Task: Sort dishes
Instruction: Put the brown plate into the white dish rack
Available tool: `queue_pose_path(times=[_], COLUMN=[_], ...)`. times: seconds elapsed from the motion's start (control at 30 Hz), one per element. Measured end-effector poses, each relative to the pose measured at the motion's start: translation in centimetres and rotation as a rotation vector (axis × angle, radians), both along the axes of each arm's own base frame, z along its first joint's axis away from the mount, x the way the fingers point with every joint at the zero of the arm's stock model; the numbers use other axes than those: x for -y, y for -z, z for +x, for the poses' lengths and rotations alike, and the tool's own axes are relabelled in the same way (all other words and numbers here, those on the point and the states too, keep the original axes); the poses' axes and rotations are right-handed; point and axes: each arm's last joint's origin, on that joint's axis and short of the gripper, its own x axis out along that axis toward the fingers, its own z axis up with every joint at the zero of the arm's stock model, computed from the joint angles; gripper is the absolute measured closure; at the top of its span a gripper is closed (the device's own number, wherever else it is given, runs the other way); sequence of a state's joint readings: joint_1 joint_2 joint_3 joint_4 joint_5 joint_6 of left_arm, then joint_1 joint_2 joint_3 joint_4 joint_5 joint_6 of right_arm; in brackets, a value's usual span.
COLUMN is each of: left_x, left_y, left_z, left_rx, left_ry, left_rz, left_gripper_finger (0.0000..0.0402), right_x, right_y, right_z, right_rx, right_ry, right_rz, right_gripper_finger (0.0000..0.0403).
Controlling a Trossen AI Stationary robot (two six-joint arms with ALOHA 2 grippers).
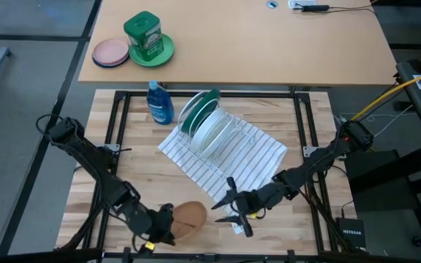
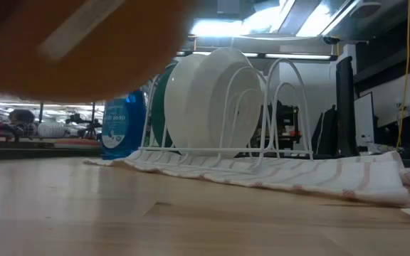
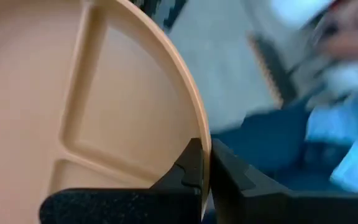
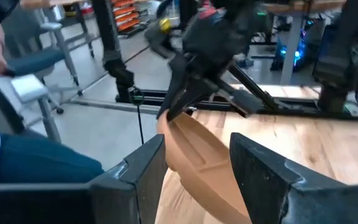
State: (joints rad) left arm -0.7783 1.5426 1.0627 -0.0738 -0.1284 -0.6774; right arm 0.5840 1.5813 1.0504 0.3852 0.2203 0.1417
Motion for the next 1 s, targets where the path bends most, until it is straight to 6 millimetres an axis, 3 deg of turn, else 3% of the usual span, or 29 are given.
queue_pose_path(times=[0.27,0.43,0.77,1.0], left_x=[-2.7,-5.4,-12.9,-18.4], left_y=[-3.2,-4.6,-5.0,-5.0], left_z=[3.3,5.5,8.9,10.2], left_rx=[0.214,0.332,0.397,0.417], left_ry=[-0.096,-0.139,-0.229,-0.303], left_rz=[-0.224,-0.311,-0.312,-0.281], left_gripper_finger=[0.0401,0.0401,0.0401,0.0402], right_x=[-1.3,-1.6,-2.2,-2.4], right_y=[-3.7,-5.7,-7.5,-7.5], right_z=[-3.6,-6.5,-10.3,-10.7], right_rx=[0.073,0.133,0.167,0.167], right_ry=[0.101,0.232,0.408,0.422], right_rz=[-0.244,-0.391,-0.535,-0.536], right_gripper_finger=[0.022,0.022,0.022,0.022])
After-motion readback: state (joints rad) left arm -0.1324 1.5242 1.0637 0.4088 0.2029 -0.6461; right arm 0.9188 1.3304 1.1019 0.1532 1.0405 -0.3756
